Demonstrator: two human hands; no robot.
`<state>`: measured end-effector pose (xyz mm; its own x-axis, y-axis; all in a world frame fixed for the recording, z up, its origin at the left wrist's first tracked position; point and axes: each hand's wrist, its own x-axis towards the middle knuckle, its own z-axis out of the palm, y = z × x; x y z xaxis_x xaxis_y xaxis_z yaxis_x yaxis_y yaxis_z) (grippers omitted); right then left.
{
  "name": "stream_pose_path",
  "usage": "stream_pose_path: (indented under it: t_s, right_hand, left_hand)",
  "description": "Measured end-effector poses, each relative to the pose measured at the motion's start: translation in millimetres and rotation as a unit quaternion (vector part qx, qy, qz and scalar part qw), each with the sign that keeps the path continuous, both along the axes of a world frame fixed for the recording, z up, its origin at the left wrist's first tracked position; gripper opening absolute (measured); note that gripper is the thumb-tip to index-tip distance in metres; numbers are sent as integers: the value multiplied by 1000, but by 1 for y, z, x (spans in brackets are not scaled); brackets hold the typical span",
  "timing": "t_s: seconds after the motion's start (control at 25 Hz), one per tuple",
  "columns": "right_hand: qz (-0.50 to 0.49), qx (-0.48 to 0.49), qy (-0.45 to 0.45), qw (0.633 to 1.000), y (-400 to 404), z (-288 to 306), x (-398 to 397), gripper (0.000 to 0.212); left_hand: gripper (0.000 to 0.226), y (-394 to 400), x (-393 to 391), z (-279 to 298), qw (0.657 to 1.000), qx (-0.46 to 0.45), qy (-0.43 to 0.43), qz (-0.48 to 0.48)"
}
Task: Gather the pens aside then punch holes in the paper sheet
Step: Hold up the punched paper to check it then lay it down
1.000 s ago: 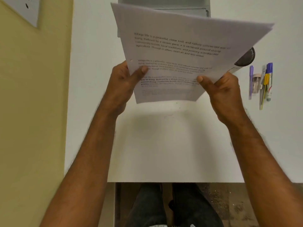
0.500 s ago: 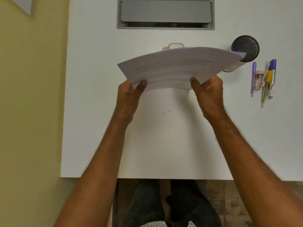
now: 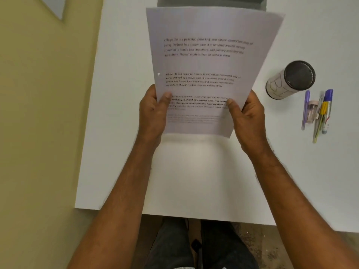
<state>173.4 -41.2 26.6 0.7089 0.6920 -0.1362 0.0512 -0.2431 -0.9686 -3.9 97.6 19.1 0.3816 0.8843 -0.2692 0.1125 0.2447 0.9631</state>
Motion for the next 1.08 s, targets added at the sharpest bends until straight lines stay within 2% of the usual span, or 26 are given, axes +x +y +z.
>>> stream_pose_path:
  t_s: [0.12, 0.28, 0.44, 0.64, 0.76, 0.88, 1.08]
  right_hand:
    - [4, -20, 30, 999, 17, -4, -34, 22]
    - [-2, -77, 91, 993, 35, -25, -97, 18]
    - [6, -149, 126, 981, 44, -55, -147, 14]
    - [54, -207, 93, 972, 51, -78, -178, 24]
    - [66, -219, 66, 971, 53, -80, -183, 5]
    - [70, -205, 61, 974, 51, -82, -183, 18]
    - [99, -206, 15, 973, 49, -85, -181, 23]
  left_hand:
    - [12, 14, -34, 2, 996, -3, 78, 37]
    - [27, 32, -92, -14, 979, -53, 188, 56]
    - [18, 44, -138, -31, 962, -62, 253, 85]
    - [13, 51, -169, -59, 937, -31, 329, 113]
    - [12, 51, -174, -70, 922, -3, 371, 111]
    - [14, 49, -174, -74, 912, 27, 392, 119]
    - [20, 46, -172, -78, 890, 75, 436, 113]
